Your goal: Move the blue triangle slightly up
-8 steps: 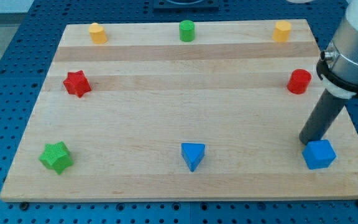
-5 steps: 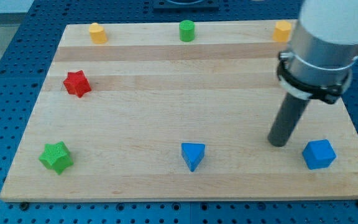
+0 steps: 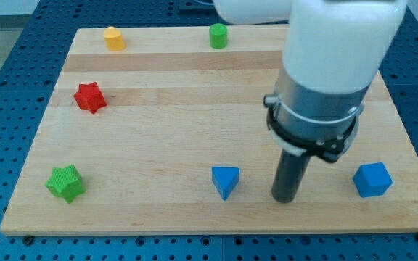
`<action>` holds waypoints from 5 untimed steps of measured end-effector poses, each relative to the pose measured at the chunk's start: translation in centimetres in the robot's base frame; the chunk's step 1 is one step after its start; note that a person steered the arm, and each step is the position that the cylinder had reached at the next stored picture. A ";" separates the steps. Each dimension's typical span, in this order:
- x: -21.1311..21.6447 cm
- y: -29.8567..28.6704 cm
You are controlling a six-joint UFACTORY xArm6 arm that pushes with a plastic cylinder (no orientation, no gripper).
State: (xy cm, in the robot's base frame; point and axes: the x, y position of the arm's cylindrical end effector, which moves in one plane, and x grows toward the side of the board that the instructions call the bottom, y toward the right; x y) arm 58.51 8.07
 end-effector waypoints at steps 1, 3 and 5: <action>2.1 -2.7; 1.8 -5.0; -1.0 -6.9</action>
State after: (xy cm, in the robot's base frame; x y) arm 57.52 1.19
